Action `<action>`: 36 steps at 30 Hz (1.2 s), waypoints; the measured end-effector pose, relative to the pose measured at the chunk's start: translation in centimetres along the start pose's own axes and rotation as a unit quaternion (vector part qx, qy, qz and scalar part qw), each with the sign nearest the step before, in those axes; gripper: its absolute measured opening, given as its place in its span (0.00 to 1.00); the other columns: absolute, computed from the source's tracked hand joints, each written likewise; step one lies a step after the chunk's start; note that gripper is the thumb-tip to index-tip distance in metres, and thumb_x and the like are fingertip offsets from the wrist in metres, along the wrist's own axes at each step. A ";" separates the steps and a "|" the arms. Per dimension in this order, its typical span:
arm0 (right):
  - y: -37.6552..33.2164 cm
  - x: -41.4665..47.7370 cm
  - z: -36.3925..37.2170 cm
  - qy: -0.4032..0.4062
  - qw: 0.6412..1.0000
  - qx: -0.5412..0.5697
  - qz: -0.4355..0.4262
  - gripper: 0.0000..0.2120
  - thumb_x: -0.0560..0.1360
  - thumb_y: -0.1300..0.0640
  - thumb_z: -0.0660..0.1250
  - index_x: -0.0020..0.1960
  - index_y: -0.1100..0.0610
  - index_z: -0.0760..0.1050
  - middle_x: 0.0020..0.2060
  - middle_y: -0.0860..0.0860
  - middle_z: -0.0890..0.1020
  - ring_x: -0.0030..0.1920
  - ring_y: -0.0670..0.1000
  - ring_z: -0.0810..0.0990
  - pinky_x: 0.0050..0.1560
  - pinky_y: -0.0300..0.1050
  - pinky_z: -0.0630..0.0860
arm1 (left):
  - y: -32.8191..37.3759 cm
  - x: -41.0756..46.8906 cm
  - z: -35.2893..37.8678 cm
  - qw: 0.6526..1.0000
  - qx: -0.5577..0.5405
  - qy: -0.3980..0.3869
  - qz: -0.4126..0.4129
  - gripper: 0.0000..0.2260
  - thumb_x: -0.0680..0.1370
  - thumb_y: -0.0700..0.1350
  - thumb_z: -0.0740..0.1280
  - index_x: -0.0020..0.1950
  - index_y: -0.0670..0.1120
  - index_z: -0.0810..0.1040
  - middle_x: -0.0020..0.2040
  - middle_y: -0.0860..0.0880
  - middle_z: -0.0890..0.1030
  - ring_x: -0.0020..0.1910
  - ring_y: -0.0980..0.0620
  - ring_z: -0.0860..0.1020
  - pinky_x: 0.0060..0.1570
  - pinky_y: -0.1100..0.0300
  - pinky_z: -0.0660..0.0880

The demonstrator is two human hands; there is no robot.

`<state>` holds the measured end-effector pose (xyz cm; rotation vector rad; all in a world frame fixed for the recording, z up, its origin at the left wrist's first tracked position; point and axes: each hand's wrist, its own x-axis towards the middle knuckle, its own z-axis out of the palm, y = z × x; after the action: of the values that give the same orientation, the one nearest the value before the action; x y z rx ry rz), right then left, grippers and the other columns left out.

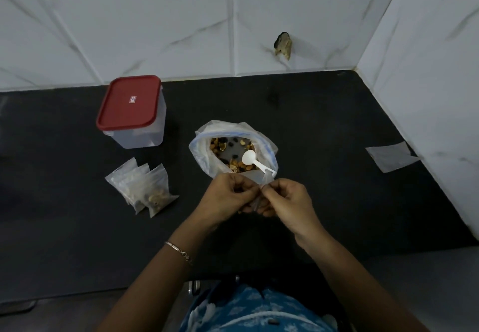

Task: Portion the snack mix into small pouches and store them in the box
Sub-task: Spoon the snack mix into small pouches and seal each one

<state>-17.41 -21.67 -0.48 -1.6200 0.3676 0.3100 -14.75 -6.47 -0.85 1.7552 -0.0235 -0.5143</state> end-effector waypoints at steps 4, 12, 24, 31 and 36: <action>0.4 0.2 0.3 -0.015 1.000 -0.020 -0.001 0.06 0.77 0.62 0.66 0.46 0.65 0.79 0.34 0.55 0.84 0.34 0.48 0.84 0.34 0.37 0.78 | -0.7 0.0 -0.5 0.999 -0.016 -0.009 -0.038 0.06 0.77 0.39 0.68 0.50 0.38 0.81 0.41 0.44 0.84 0.37 0.53 0.83 0.36 0.65 0.77; 1.5 0.8 -0.1 -0.013 0.991 -0.123 0.049 0.06 0.76 0.60 0.66 0.45 0.62 0.80 0.34 0.54 0.83 0.34 0.48 0.83 0.35 0.38 0.79 | -2.4 0.4 -2.1 0.992 0.078 0.054 -0.084 0.02 0.76 0.42 0.70 0.46 0.44 0.80 0.41 0.45 0.84 0.36 0.52 0.83 0.37 0.63 0.81; 3.9 1.7 1.4 -0.017 0.985 -0.165 0.052 0.06 0.77 0.55 0.66 0.44 0.56 0.79 0.36 0.50 0.86 0.38 0.47 0.85 0.49 0.54 0.82 | -4.6 1.2 -0.4 0.955 0.293 0.053 -0.006 0.10 0.73 0.46 0.72 0.53 0.47 0.78 0.49 0.51 0.80 0.47 0.55 0.79 0.49 0.59 0.78; 4.2 1.7 1.4 -0.017 0.989 -0.142 0.048 0.05 0.77 0.60 0.64 0.45 0.58 0.78 0.37 0.53 0.86 0.38 0.49 0.86 0.49 0.54 0.82 | -4.7 2.0 0.6 0.925 0.371 0.079 0.032 0.08 0.76 0.45 0.68 0.54 0.46 0.76 0.50 0.48 0.80 0.48 0.51 0.79 0.48 0.58 0.78; 3.7 1.4 1.1 -0.023 0.989 -0.135 0.050 0.05 0.76 0.58 0.66 0.46 0.59 0.80 0.38 0.53 0.86 0.39 0.49 0.86 0.49 0.54 0.82 | -4.3 1.8 -0.5 0.949 0.313 0.033 -0.011 0.09 0.73 0.45 0.71 0.52 0.48 0.77 0.47 0.52 0.78 0.46 0.54 0.78 0.43 0.63 0.75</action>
<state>-17.66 -20.85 -4.50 -1.8581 0.3841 0.4893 -14.08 -5.40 -5.35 2.3954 -0.1329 -0.4930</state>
